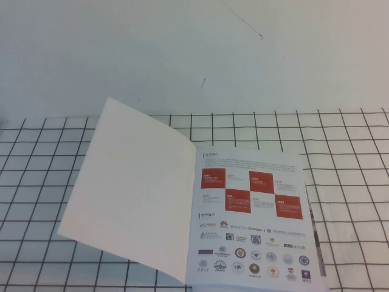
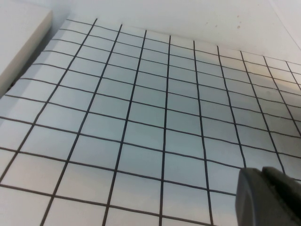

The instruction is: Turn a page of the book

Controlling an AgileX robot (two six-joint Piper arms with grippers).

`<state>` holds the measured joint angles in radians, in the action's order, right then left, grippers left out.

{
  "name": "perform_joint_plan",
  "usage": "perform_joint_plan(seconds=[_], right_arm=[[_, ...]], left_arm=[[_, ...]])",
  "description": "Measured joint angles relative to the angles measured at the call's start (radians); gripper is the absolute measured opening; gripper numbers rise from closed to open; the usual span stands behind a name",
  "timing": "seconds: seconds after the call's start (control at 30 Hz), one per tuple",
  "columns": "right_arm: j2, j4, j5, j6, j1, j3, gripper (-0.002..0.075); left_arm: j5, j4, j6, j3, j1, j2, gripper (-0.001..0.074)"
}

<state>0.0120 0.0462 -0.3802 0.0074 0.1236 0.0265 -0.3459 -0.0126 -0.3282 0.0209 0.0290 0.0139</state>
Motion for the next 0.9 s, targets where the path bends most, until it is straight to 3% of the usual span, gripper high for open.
perform_joint_plan(seconds=[0.9], right_arm=[[0.0,-0.01,0.078,0.0,0.0,0.001,0.0001]], left_arm=[[0.014,0.002,0.0,0.0,0.0,0.0,-0.0004]])
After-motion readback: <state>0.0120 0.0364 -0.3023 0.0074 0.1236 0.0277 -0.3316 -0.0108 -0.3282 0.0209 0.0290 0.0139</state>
